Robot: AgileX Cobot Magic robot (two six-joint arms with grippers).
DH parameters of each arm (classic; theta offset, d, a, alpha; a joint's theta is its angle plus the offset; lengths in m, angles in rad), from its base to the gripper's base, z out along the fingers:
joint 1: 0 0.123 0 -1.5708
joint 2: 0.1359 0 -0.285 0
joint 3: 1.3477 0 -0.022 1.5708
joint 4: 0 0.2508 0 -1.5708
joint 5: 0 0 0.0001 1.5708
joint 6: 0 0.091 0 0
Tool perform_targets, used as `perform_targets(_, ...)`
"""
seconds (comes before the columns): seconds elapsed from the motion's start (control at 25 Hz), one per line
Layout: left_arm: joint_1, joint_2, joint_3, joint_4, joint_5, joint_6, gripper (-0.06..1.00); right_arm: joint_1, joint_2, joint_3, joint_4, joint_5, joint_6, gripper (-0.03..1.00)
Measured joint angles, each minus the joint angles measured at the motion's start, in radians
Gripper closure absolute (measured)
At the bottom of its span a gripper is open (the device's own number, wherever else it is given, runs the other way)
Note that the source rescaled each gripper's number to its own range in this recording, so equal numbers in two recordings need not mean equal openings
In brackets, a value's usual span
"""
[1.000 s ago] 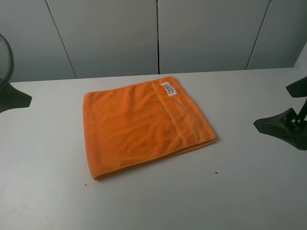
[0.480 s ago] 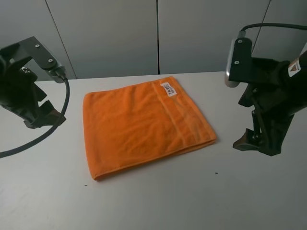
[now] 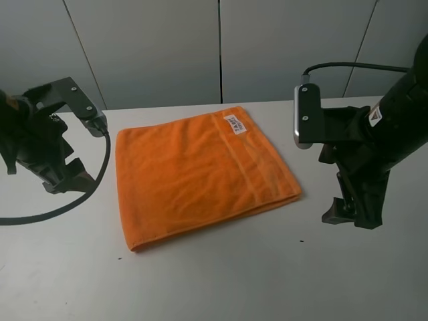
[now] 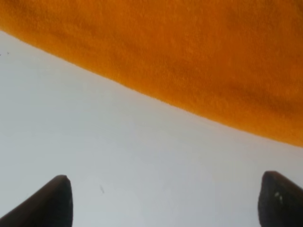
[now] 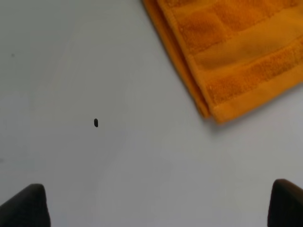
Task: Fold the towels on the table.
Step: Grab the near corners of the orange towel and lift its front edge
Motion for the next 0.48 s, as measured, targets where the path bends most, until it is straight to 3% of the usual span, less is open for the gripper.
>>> perform_targets(0.24,-0.007,0.015,-0.002,0.025,0.000,0.002,-0.06,0.000,0.010,-0.002,0.009,-0.016,-0.014,-0.03)
perform_targets(0.48,-0.078,0.057,-0.002,0.094,-0.002,0.000,-0.06,0.000,0.017,-0.002,0.011,-0.021,-0.071,-0.03)
